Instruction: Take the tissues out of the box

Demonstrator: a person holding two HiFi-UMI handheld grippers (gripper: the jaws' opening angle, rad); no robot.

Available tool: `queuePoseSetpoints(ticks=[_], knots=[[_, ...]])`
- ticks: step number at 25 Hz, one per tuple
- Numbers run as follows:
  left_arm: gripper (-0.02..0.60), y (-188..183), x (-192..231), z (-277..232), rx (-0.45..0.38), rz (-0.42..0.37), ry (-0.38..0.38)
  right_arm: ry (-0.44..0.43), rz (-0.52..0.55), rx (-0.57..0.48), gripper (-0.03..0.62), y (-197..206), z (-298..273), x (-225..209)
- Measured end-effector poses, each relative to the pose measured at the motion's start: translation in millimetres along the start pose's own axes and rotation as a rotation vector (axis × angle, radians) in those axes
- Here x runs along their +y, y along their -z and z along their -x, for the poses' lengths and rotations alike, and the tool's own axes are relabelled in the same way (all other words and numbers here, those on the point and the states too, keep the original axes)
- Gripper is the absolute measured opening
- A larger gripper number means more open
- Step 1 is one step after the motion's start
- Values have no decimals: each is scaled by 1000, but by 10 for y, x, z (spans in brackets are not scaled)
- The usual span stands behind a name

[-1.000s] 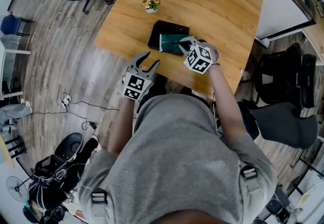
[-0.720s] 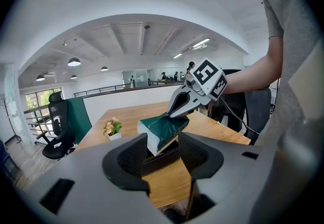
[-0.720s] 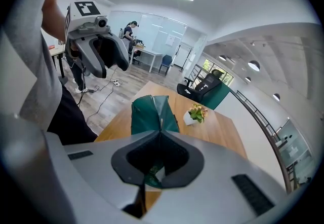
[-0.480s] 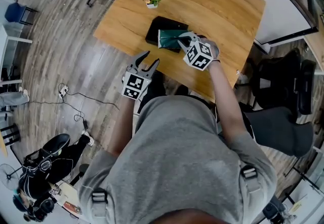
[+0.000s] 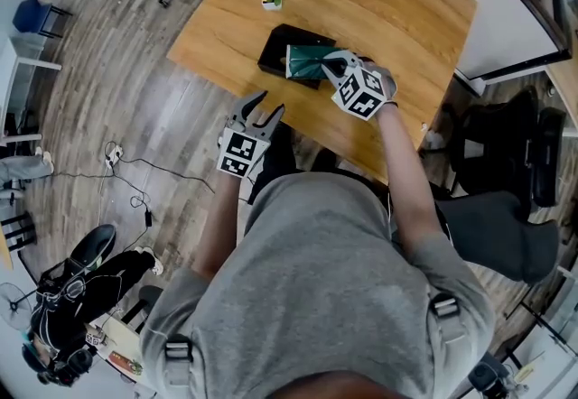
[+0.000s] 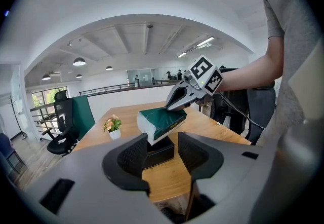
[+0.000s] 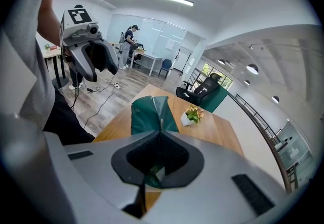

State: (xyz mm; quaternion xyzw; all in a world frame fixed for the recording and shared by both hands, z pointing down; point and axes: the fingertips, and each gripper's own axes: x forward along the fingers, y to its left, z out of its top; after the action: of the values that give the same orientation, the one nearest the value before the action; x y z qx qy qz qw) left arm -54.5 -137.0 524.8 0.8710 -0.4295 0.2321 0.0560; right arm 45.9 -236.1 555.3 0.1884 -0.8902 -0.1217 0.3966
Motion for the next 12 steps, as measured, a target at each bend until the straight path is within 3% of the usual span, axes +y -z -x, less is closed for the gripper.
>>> queuePoseSetpoints(ticks=[12], knots=[[206, 6, -30, 22, 4, 7, -36, -22, 8, -9, 8, 59, 14, 42]])
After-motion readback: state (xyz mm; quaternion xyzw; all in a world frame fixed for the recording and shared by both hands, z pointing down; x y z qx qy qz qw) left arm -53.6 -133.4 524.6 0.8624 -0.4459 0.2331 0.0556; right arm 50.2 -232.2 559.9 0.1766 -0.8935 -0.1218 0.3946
